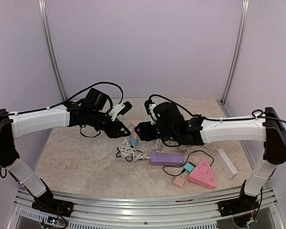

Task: Pull the plug off the socket
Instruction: Remove the plug from the socket.

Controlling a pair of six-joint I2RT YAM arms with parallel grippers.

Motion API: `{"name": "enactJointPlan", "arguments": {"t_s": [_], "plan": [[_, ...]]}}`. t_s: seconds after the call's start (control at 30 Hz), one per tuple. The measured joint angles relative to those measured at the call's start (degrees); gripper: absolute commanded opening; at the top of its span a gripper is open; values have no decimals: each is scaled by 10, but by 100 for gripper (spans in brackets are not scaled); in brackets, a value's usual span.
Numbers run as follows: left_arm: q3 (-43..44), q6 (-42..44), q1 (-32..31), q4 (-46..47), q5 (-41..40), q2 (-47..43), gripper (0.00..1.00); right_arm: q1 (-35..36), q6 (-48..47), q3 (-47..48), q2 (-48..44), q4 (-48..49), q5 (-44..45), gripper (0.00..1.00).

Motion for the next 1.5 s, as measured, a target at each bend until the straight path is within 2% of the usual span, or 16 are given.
{"name": "enactJointPlan", "arguments": {"t_s": [0.13,0.37,0.67,1.1,1.3,1.5], "plan": [[0,4,12,-8,42,0,0,-18,4,-43,-17,57,-64,0],[9,2,21,-15,59,0,0,-31,-3,-57,-22,90,-111,0],[9,-12,18,-12,43,-2,0,-32,-2,-57,-22,91,-103,0],[7,-30,-17,24,-29,-2,0,-22,14,-5,-21,-10,-21,0],[7,-30,-16,23,-23,-2,0,-22,10,-10,-22,-2,-27,0],[7,-21,0,2,25,-2,0,-26,-18,-30,-30,23,-64,0]]}}
